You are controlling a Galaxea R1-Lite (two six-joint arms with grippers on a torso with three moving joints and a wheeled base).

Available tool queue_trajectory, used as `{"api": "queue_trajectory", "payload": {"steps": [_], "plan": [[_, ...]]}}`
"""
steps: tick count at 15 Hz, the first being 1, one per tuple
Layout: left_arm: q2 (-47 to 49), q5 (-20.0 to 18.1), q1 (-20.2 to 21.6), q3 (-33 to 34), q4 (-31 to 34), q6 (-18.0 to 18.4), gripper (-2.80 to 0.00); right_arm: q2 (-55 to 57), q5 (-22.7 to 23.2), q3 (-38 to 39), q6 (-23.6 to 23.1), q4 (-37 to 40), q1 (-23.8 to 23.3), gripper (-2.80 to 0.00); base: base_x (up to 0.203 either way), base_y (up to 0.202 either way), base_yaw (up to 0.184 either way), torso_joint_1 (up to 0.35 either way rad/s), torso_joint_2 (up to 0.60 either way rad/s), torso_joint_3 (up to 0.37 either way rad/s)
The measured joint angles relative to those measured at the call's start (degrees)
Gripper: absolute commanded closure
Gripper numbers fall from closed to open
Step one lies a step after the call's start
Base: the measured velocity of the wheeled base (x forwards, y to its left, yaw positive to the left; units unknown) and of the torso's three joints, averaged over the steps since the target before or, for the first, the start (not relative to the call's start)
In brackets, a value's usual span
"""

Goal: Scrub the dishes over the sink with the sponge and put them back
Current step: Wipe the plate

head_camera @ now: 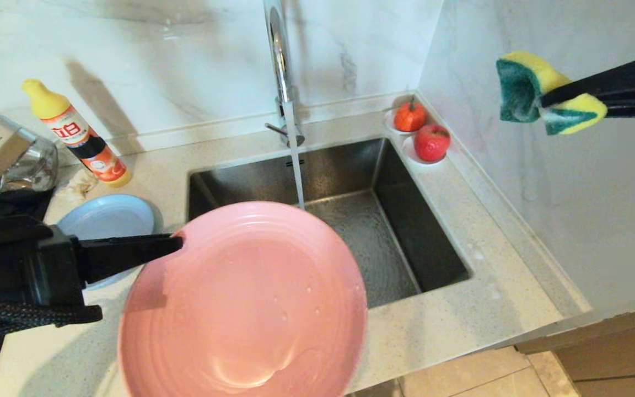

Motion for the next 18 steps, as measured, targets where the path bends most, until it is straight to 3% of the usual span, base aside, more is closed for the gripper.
{"api": "queue_trajectory", "payload": {"steps": [4,6,9,13,18], "plan": [[2.8,3.2,-2.7,-0.9,0.0,0.0,0.0,4.9,-1.4,-3.9,0.0,1.5,8.1,0.0,0.0,0.0,0.0,0.0,0.0,0.0],[4.4,6.2,-4.2,-1.0,-0.5,0.2,0.0,7.3,-5.5,-4.2,-0.2,1.6,12.7,0.0,0.0,0.0,0.0,0.0,0.0,0.0],[6.0,10.5,-6.1,-0.7,-7.5,0.9,0.0,11.2,-10.0,-4.3,-0.4,1.1,18.1,0.0,0.0,0.0,0.0,0.0,0.0,0.0],[8.0,15.7,-8.8,1.0,-17.8,9.0,0.0,15.4,-12.5,-4.4,-0.5,0.1,22.8,0.0,0.0,0.0,0.0,0.0,0.0,0.0],[8.7,16.1,-10.6,2.9,-21.1,11.5,0.0,19.2,-15.4,-4.4,-0.5,-2.5,26.8,0.0,0.0,0.0,0.0,0.0,0.0,0.0]]}}
